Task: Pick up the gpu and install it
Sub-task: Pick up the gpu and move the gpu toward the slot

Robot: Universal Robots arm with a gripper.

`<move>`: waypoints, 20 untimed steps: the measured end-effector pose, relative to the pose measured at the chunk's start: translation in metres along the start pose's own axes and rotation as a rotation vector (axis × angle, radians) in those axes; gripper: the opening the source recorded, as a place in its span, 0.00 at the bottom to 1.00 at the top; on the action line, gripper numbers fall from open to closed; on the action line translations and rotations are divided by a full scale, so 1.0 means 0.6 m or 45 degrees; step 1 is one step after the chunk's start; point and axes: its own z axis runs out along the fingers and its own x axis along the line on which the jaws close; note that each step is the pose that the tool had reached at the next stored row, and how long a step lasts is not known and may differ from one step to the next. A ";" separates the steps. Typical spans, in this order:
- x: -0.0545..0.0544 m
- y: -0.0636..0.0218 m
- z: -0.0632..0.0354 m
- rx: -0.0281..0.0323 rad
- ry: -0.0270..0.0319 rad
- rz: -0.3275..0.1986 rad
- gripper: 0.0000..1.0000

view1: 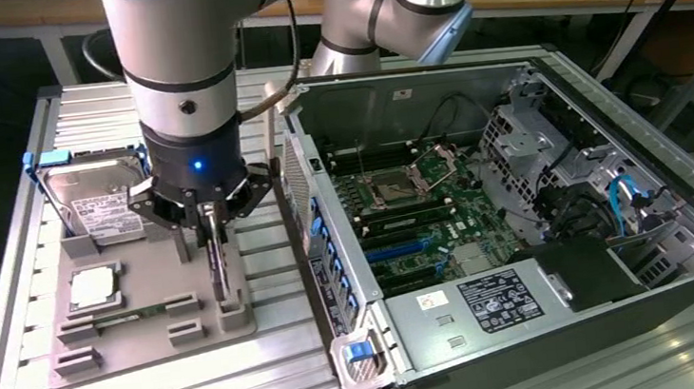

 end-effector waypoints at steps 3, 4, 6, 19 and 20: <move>0.000 0.001 -0.014 0.0002 0.0003 0.000 0.27; 0.000 0.001 -0.018 0.0002 0.0001 0.000 0.27; 0.000 0.001 -0.027 0.0002 0.0002 0.000 0.27; 0.002 0.004 -0.112 0.0002 0.0002 0.000 0.27; 0.002 0.005 -0.116 0.0002 0.0002 0.000 0.27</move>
